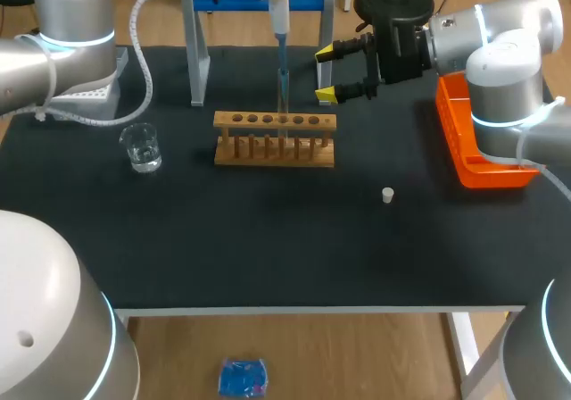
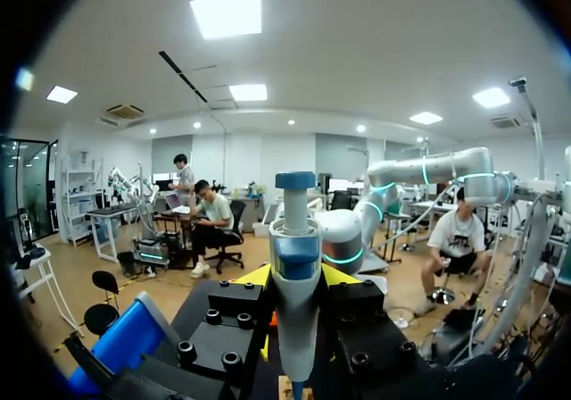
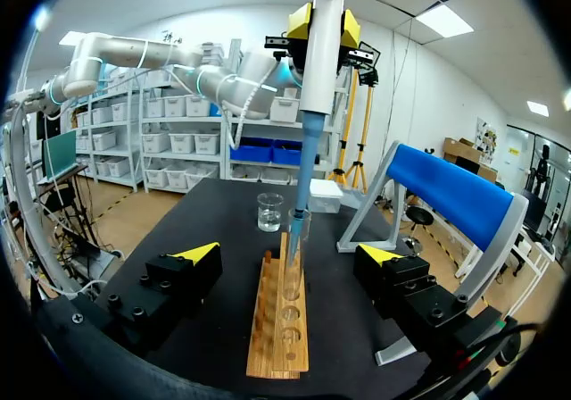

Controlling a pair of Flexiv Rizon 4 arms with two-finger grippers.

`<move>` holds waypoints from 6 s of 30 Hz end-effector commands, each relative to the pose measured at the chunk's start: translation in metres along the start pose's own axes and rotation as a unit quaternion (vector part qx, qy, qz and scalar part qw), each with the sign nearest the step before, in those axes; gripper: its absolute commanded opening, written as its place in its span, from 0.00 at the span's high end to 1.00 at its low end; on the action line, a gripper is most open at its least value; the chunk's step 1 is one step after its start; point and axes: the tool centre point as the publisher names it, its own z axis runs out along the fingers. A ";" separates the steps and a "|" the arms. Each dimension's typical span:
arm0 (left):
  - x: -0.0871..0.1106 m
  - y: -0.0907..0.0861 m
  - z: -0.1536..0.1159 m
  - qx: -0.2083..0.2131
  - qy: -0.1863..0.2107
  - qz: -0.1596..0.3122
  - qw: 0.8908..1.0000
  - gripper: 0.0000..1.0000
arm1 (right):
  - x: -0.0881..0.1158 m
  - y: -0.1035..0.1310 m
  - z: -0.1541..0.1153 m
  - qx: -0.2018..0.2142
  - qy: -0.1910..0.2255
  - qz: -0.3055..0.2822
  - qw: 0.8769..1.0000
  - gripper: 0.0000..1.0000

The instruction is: Invert the test tube, pick up the pipette, mount the tip to pipette, aspirate from beaker and dispense into the tube, eject the tip, return the pipette, and cap with the stopper.

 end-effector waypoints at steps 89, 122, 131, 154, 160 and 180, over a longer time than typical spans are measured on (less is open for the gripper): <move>0.001 -0.001 0.000 0.000 -0.001 0.000 1.000 1.00 | -0.038 0.210 -0.080 0.034 -0.091 0.057 0.994 0.00; 0.001 -0.001 0.000 0.000 -0.001 0.000 1.000 1.00 | -0.037 0.243 -0.059 0.070 -0.081 0.122 0.987 1.00; 0.001 -0.001 0.000 0.000 -0.001 0.000 1.000 1.00 | -0.037 0.257 -0.045 0.071 -0.067 0.118 0.988 1.00; 0.001 -0.001 0.000 0.000 -0.001 0.000 1.000 1.00 | -0.042 0.258 -0.014 0.080 -0.061 0.128 0.987 1.00; 0.001 -0.001 0.000 0.000 -0.001 0.000 1.000 1.00 | -0.044 0.257 -0.011 0.083 -0.063 0.127 0.986 1.00; 0.001 -0.001 0.000 0.000 -0.001 0.000 1.000 1.00 | -0.044 0.249 -0.008 0.089 -0.058 0.132 0.985 1.00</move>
